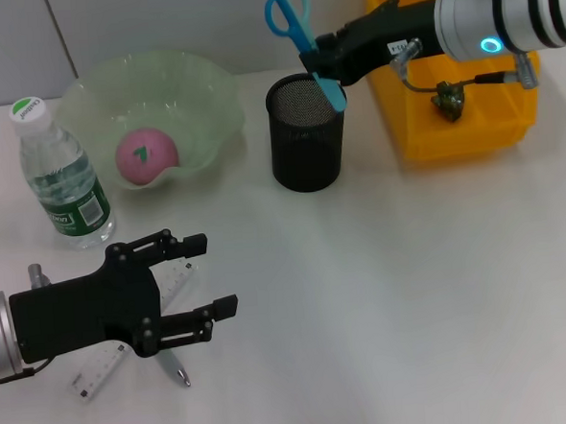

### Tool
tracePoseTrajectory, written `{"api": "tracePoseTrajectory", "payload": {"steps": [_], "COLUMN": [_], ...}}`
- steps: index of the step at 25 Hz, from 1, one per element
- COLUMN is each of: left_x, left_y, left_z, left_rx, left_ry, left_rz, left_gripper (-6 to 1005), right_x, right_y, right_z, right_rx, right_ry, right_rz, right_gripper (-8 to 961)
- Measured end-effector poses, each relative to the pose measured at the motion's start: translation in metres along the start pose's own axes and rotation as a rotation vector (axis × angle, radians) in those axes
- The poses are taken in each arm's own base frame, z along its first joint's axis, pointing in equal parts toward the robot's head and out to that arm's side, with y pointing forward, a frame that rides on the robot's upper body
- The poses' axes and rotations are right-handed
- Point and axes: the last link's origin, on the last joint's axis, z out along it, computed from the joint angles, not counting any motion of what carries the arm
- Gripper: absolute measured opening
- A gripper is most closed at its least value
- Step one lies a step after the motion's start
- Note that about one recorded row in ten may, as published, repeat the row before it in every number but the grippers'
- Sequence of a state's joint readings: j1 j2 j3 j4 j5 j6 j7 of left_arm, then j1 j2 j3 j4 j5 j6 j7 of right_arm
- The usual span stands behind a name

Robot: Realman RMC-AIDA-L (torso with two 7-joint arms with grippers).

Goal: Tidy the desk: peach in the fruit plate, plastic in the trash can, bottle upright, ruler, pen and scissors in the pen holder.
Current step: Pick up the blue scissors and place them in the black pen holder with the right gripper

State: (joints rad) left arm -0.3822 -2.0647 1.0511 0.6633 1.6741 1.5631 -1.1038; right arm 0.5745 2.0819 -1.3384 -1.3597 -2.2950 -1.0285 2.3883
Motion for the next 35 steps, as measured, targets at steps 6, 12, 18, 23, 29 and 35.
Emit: {"api": "tracePoseTrajectory", "payload": {"steps": [6,12,18,23,29,35], "left_x": [0.000,0.001,0.001,0.001,0.001,0.001], "left_y": [0.000,-0.001,-0.001,-0.001,-0.001,-0.001], "left_z": [0.000,0.000,0.000,0.000,0.000,0.000], "left_rx": [0.003,0.003,0.003,0.003,0.003,0.001], "left_ry": [0.003,0.006,0.007,0.007,0.007,0.006], "left_rz": [-0.001,-0.001,0.000,-0.001,0.000,0.001], "left_gripper": [801,801,801,801,801,801], "right_x": [0.010,0.017,0.022,0.033,0.042,0.046], "right_y": [-0.006,-0.002,-0.001,-0.007,-0.005,-0.004], "right_z": [0.017,0.033,0.043,0.048,0.053,0.055], "right_rx": [0.047,0.050,0.038,0.061,0.060,0.045], "right_ry": [-0.038,-0.087,-0.122,-0.110,-0.114,-0.123], "right_rz": [0.010,-0.011,0.011,0.043,0.066,0.081], "right_gripper": [220,223,225,227,230,233]}}
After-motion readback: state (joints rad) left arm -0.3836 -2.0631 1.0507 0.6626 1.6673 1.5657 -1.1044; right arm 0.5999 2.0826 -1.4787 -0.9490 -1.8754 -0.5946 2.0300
